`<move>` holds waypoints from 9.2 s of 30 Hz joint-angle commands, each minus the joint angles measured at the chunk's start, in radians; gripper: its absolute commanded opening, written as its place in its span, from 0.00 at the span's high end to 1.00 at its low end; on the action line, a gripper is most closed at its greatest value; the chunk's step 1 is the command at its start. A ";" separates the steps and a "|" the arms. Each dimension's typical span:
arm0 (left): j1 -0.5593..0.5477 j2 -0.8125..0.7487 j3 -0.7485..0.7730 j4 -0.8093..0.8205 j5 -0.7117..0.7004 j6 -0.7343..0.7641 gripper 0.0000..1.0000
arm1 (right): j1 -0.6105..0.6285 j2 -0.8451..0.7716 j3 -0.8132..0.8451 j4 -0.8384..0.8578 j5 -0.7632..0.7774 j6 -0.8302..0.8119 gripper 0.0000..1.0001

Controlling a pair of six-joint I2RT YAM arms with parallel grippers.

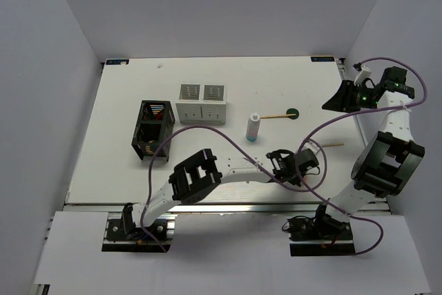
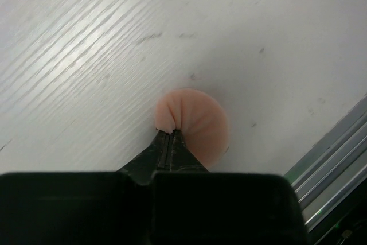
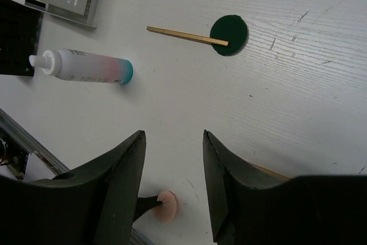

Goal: Organize the makeup

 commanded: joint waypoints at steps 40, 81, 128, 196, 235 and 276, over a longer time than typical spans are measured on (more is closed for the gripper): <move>0.838 -1.504 -0.984 -0.358 -0.356 -0.208 1.00 | 0.348 -0.077 -0.174 0.181 0.242 -0.071 1.00; 1.036 -1.459 -0.868 -0.270 -0.005 -0.115 0.91 | 0.351 0.182 -0.032 0.277 0.479 0.068 0.74; 1.034 -1.749 -0.997 -0.401 0.038 -0.275 0.54 | 0.398 0.390 0.119 0.401 0.434 0.381 1.00; 1.036 -1.899 -1.018 -0.108 0.401 -0.189 0.40 | 1.341 0.284 0.539 0.676 0.380 0.100 0.25; 0.333 -0.511 -0.540 0.336 -0.106 0.245 0.03 | 0.113 -0.425 -0.249 0.400 -0.079 0.120 0.16; 0.752 -0.781 -0.324 0.146 -0.261 0.187 1.00 | 0.110 -0.428 -0.369 0.326 -0.033 0.036 1.00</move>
